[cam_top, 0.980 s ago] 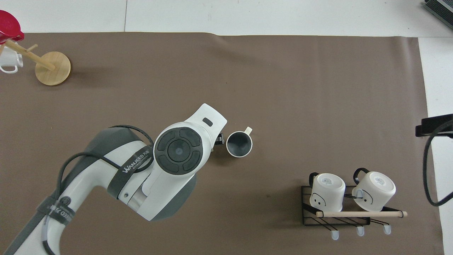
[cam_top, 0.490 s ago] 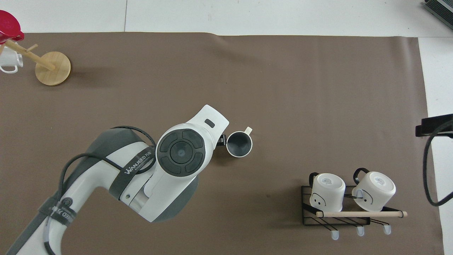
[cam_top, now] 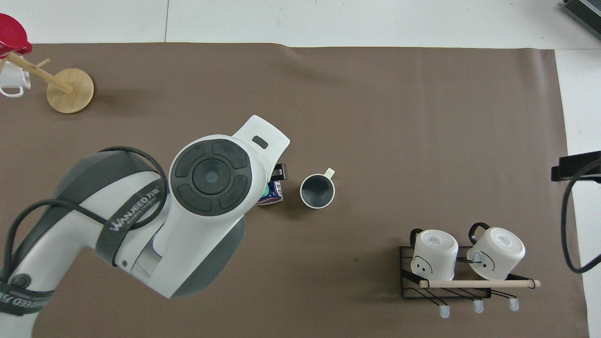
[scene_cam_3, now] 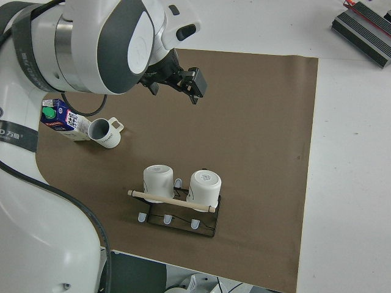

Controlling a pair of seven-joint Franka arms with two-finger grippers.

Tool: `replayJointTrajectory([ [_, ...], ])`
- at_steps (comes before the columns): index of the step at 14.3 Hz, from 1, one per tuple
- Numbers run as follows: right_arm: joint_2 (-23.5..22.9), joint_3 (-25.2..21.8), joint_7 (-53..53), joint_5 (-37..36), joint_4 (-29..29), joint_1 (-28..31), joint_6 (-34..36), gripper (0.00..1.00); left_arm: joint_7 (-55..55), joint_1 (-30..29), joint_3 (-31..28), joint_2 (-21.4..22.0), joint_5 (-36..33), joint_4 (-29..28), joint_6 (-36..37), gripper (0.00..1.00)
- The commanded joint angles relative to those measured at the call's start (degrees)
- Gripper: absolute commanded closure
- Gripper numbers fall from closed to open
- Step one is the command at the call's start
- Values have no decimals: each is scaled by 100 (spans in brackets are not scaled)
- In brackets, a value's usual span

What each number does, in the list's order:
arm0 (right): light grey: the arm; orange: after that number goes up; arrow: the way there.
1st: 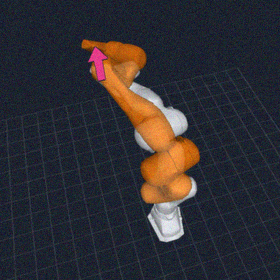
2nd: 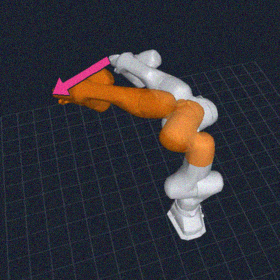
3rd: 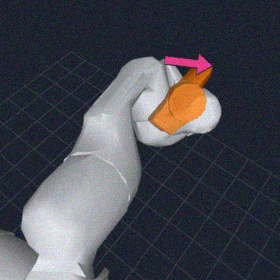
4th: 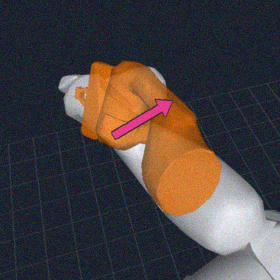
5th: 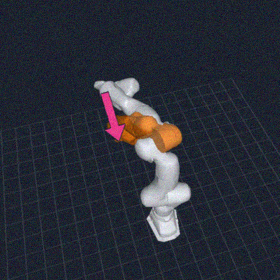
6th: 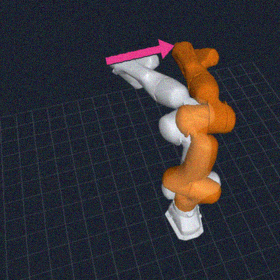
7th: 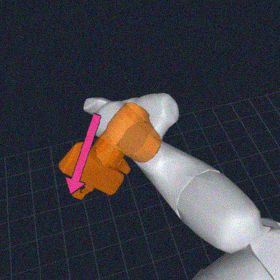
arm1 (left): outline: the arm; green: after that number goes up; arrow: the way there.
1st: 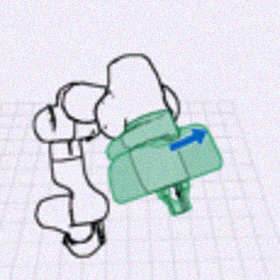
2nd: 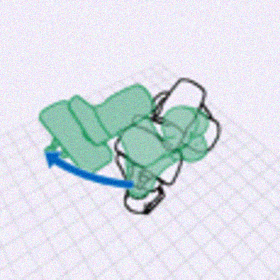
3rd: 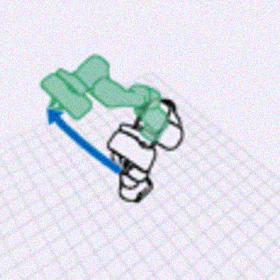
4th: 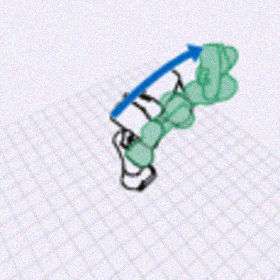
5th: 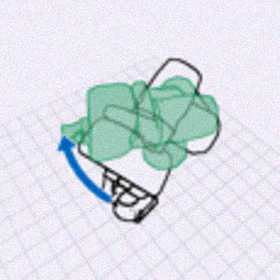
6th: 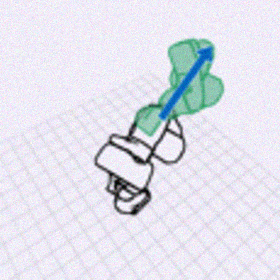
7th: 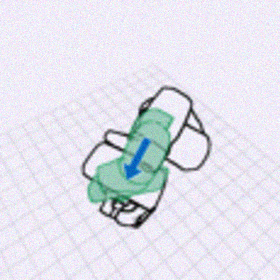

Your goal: Place cup and milk on table

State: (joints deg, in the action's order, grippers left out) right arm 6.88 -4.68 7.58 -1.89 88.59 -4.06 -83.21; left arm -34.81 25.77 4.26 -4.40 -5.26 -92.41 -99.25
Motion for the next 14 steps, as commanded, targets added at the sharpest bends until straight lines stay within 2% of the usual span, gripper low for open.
replayJointTrajectory([
  [1,85,-6,-143,127,79,63,6,0,684,-361,23,-17,95,355,537,0],
  [5,85,-6,-143,127,79,54,6,0,1054,-818,14,158,121,443,863,0],
  [12,85,-6,-143,127,79,63,6,0,2495,-1635,-4,571,121,443,1425,0],
  [14,85,-6,-143,127,79,54,6,0,2559,-1777,-4,624,121,443,1558,0],
])
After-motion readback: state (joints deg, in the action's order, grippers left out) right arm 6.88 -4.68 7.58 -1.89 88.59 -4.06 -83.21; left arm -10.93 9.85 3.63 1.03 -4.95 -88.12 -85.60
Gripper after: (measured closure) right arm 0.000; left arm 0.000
